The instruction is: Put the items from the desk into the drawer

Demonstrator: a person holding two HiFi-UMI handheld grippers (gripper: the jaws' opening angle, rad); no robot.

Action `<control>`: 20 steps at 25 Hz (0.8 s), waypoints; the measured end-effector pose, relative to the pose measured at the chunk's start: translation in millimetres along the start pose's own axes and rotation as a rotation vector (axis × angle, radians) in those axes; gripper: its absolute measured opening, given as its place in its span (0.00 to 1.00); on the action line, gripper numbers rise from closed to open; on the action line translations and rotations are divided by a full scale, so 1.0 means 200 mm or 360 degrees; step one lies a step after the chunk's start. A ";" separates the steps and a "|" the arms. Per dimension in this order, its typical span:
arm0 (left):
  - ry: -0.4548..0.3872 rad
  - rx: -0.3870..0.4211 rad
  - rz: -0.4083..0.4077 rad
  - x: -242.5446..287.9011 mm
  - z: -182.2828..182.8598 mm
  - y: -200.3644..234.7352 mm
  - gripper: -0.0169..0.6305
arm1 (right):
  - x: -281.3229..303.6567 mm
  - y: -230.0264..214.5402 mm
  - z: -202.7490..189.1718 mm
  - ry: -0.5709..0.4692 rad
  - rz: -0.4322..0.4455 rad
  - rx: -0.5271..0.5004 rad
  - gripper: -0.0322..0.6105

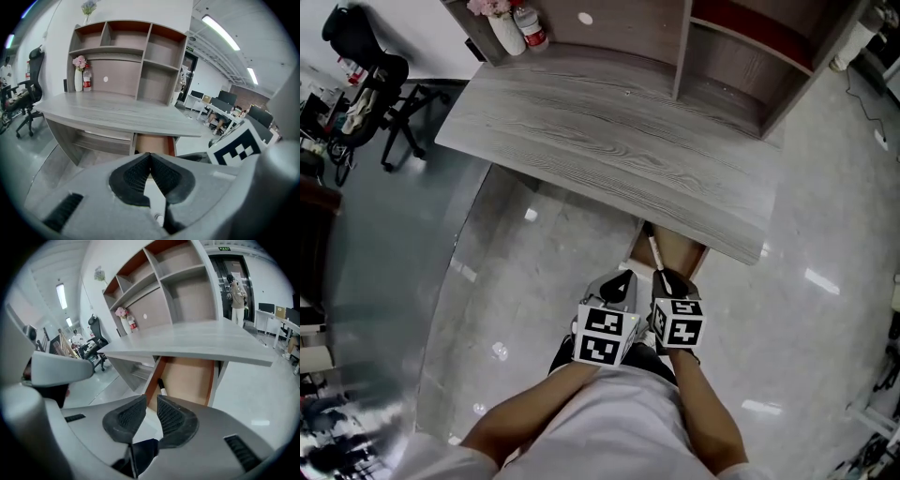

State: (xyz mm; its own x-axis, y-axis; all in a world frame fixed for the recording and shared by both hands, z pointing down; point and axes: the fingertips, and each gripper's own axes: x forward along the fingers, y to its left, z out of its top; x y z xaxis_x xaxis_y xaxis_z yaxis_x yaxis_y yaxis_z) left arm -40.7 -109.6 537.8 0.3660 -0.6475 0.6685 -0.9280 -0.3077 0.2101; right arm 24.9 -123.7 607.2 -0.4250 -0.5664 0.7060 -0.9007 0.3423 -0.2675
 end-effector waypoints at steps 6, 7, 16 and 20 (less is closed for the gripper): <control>-0.0095 0.0003 0.0002 -0.07 0.02 -0.11 0.03 | -0.24 0.09 0.12 -0.0177 0.0119 -0.0077 0.13; -0.0115 -0.0003 0.0007 -0.09 0.02 -0.13 0.03 | -0.29 0.10 0.14 -0.0204 0.0132 -0.0102 0.13; -0.0266 0.0027 -0.0024 -0.26 0.07 -0.38 0.03 | -0.67 0.15 0.19 -0.0383 0.0189 -0.0275 0.12; -0.0309 0.0065 -0.0059 -0.31 0.09 -0.47 0.03 | -0.77 0.16 0.20 -0.0431 0.0210 -0.0305 0.09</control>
State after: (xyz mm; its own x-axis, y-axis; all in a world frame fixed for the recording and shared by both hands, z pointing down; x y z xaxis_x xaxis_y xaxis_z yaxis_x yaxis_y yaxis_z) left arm 24.8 -53.8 463.7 0.4104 -0.7563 0.5096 -0.9114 -0.3595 0.2003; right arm 58.6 -56.0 464.2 -0.5682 -0.6772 0.4674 -0.8140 0.5458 -0.1987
